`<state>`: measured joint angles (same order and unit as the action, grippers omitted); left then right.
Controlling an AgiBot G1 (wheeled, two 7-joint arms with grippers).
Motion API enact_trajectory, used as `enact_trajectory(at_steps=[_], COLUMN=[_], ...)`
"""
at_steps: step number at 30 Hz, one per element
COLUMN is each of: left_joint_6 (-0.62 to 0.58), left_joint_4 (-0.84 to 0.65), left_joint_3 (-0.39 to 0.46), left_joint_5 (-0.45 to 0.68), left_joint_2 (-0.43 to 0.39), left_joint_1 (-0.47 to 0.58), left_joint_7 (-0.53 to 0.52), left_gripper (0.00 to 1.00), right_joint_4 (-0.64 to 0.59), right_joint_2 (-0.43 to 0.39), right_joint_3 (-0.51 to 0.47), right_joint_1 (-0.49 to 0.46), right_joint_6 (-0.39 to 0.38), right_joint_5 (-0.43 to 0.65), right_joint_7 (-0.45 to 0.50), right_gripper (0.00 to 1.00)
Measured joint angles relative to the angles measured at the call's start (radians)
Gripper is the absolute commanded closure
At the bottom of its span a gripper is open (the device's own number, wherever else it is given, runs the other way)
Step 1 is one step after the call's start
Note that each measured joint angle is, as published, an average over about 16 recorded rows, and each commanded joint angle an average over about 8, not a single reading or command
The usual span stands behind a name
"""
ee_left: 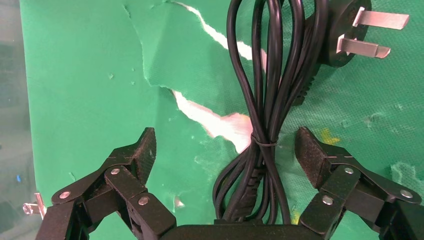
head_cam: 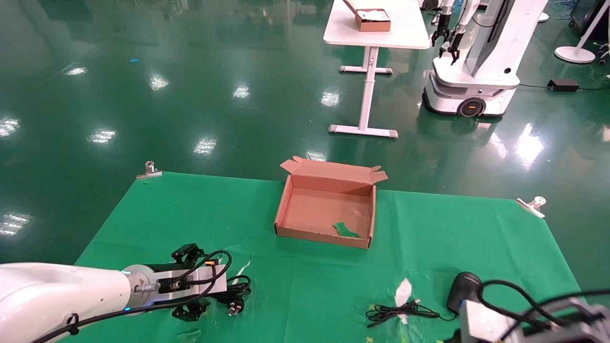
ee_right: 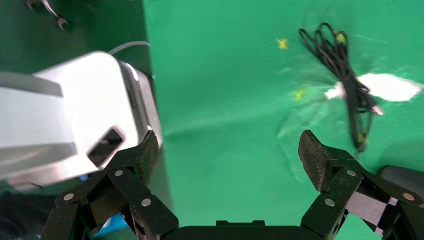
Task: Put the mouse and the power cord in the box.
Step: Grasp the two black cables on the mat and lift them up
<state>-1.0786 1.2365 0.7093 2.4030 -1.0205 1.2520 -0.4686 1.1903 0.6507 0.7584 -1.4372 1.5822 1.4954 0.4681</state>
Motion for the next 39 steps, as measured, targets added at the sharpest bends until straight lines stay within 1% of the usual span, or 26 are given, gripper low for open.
enact_trajectory(at_steps=[8,16,25,34,39], left_joint_6=[0.011,0.018,0.022,0.024,0.022], left_joint_4=[-0.014,-0.030,-0.030,-0.022,-0.021], left_joint_3=[-0.001,-0.001,0.000,0.006,0.009], left_joint_5=[0.013,0.013,0.018,0.033,0.037], left_joint_2=[-0.006,-0.012,-0.012,-0.012,-0.013], left_joint_1=[0.010,0.019,0.015,0.003,-0.001], left_joint_7=[0.000,0.006,0.007,0.002,0.002], left_gripper=[0.00,0.00,0.00,0.00,0.00], right_joint_4=[-0.119,-0.191,-0.227,-0.233,-0.239], right_joint_2=[0.073,0.093,0.092,0.083,0.092], right_joint_3=[0.104,0.169,0.217,0.252,0.276], right_joint_1=[-0.084,-0.120,-0.147,-0.160,-0.171], right_joint_6=[-0.002,-0.007,-0.011,-0.016,-0.020], right_joint_5=[0.018,-0.008,-0.033,-0.059,-0.046], right_joint_7=[-0.060,-0.100,-0.122,-0.126,-0.129], right_gripper=[0.00,0.00,0.00,0.00,0.00])
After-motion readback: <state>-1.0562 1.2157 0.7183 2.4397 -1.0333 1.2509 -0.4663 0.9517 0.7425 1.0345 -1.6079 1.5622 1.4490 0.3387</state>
